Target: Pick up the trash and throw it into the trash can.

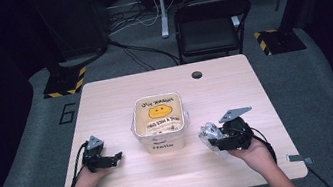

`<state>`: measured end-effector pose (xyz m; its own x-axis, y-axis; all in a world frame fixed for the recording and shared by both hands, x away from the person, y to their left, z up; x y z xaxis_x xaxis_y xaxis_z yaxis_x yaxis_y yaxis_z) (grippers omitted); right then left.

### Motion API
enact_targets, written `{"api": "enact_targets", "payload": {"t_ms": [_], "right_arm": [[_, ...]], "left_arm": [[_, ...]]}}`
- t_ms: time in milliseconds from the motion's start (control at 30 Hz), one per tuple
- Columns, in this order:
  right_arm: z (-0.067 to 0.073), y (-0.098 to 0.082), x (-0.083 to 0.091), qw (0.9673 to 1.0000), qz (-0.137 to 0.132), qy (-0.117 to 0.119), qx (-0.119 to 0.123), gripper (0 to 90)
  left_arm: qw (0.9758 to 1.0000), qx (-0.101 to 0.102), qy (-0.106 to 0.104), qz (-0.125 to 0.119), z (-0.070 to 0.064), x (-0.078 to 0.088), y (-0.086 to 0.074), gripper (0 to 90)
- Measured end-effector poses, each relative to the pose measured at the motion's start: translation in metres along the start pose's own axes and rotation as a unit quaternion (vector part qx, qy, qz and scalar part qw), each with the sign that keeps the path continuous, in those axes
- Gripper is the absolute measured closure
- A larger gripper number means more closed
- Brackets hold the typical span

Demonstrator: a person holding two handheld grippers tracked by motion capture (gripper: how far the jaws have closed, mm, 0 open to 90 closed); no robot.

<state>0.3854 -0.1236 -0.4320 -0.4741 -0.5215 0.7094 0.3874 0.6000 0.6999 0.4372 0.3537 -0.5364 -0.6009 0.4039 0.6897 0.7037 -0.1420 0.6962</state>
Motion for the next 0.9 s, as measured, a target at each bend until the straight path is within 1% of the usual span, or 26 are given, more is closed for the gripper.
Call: {"api": "enact_targets", "payload": {"t_ms": [67,200,333,467,500,700,733,867,900], "right_arm": [[-0.001,0.004,0.002,1.0,-0.003,-0.002,0.002,44.9],[-0.002,0.011,0.006,1.0,-0.005,-0.003,-0.001,44.9],[-0.003,0.017,0.009,0.9999,-0.012,-0.006,0.007,44.9],[-0.004,0.027,0.014,0.9998,-0.016,-0.008,0.007,44.9],[-0.004,0.027,0.014,0.9998,-0.016,-0.008,0.007,44.9],[-0.005,0.045,0.023,0.9996,-0.024,-0.007,0.016,44.9],[-0.005,0.045,0.023,0.9996,-0.024,-0.007,0.016,44.9],[-0.005,0.058,0.029,0.9997,-0.02,-0.006,0.009,45.0],[-0.005,0.058,0.029,0.9997,-0.02,-0.006,0.009,45.0]], "left_arm": [[1.0,0.0,0.0,0.0,0.0,0.0,0.0,6.0],[1.0,0.0,0.0,0.0,0.0,0.0,0.0,6.0],[1.0,0.001,0.0,-0.001,0.0,0.0,0.0,6.0],[1.0,0.0,0.0,0.0,0.0,0.0,0.0,6.0],[1.0,0.0,0.0,0.0,0.0,0.0,0.0,6.0],[1.0,0.001,0.0,0.0,0.0,0.0,0.0,6.0],[1.0,0.001,0.0,0.0,0.0,0.0,0.0,6.0],[1.0,0.0,0.0,0.0,0.0,0.0,0.0,6.0],[1.0,0.0,0.0,0.0,0.0,0.0,0.0,6.0]]}}
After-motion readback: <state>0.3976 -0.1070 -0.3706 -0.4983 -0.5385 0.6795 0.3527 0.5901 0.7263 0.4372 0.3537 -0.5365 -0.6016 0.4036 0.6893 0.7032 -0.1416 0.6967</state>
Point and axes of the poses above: each handheld gripper's, and its own axes: x roughly backward along the jaws, y roughly out of its top, z roughly to its left, the point moved 1 cm from there along -x, roughly forward along the jaws, and after that the axes turned 15 degrees about x, right-handed, at the moved point
